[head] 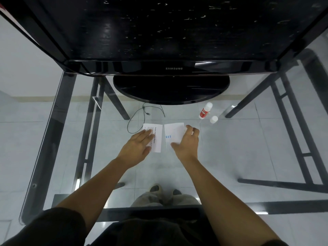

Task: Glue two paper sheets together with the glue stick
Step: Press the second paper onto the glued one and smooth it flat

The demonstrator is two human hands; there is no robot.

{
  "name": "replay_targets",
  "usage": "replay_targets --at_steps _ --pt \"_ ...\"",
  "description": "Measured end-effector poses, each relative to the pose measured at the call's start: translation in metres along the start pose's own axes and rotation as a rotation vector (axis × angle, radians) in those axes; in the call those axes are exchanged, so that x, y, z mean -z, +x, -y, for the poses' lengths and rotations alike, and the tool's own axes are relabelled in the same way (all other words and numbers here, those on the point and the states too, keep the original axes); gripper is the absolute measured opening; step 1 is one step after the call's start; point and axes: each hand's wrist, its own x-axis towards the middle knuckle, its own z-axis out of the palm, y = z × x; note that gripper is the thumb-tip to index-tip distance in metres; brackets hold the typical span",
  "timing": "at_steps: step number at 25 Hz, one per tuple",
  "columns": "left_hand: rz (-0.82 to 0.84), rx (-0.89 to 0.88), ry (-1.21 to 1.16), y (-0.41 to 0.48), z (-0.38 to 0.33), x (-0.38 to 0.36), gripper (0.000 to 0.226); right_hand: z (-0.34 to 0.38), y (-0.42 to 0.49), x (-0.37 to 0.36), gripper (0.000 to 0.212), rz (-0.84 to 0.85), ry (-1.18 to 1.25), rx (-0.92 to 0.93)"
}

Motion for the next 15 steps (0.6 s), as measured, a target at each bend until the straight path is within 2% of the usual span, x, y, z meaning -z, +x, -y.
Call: replay_targets --at_steps 5,7,12,15 --pt "0.036 0.011 0.055 0.003 0.002 -0.004 0.050 0.000 0.002 0.002 0.080 0.024 0.021 -0.020" --pt "0.040 0.006 0.076 0.005 0.002 -0.004 0.050 -0.002 0.000 0.003 0.077 0.055 0.104 -0.035" --pt "0.022 -0.002 0.072 0.015 -0.011 -0.011 0.049 -0.013 -0.010 0.019 0.060 -0.001 0.393 -0.090" --pt "0.019 0.020 0.049 0.021 -0.028 -0.018 0.050 -0.023 -0.015 0.037 0.041 -0.065 0.391 -0.044"
